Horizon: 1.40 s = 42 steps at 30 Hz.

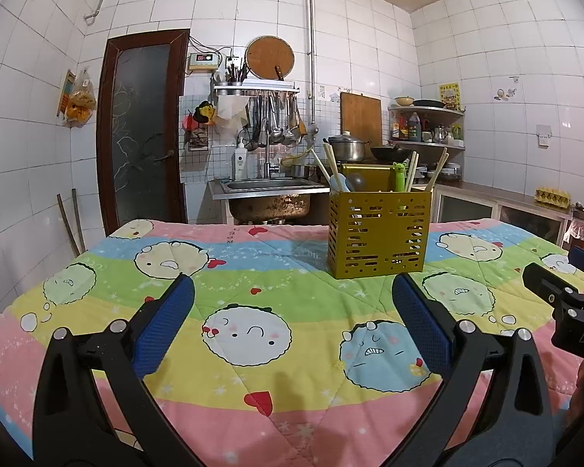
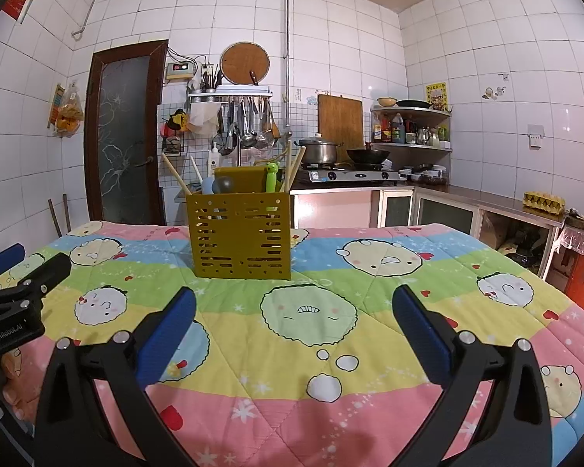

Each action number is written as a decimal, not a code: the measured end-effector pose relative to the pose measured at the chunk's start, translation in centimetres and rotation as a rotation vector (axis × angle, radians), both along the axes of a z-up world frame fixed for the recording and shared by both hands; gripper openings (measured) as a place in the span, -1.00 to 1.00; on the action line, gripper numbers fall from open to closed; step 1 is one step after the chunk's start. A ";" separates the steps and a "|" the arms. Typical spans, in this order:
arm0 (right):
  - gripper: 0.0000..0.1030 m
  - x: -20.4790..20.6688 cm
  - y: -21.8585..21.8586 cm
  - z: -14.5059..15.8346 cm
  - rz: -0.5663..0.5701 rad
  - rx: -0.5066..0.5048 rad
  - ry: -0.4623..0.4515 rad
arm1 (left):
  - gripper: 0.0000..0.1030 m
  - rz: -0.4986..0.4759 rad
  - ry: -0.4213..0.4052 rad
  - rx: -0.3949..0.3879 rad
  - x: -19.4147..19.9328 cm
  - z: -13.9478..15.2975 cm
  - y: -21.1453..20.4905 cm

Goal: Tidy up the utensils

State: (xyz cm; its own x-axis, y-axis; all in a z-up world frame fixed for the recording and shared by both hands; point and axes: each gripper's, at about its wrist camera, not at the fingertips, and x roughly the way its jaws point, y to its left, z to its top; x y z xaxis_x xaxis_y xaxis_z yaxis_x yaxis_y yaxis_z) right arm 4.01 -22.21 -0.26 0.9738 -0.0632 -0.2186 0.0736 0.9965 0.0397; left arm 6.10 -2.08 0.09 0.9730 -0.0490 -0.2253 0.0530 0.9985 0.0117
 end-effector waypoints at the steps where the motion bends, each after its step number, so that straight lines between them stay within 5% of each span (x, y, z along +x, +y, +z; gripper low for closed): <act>1: 0.91 0.0 0.0 0.0 0.000 0.000 0.000 | 0.90 0.000 0.000 0.001 0.0 0.0 0.0; 42: 0.91 0.0 0.3 0.1 -0.005 0.003 -0.002 | 0.90 0.010 -0.021 0.013 -0.5 -0.1 -0.3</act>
State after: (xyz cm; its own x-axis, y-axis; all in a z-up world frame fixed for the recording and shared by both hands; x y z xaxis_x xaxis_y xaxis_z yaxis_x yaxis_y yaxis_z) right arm 3.98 -21.95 -0.15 0.9739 -0.0674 -0.2166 0.0785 0.9960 0.0429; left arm 5.63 -2.36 -0.02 0.9780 -0.0364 -0.2054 0.0426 0.9988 0.0260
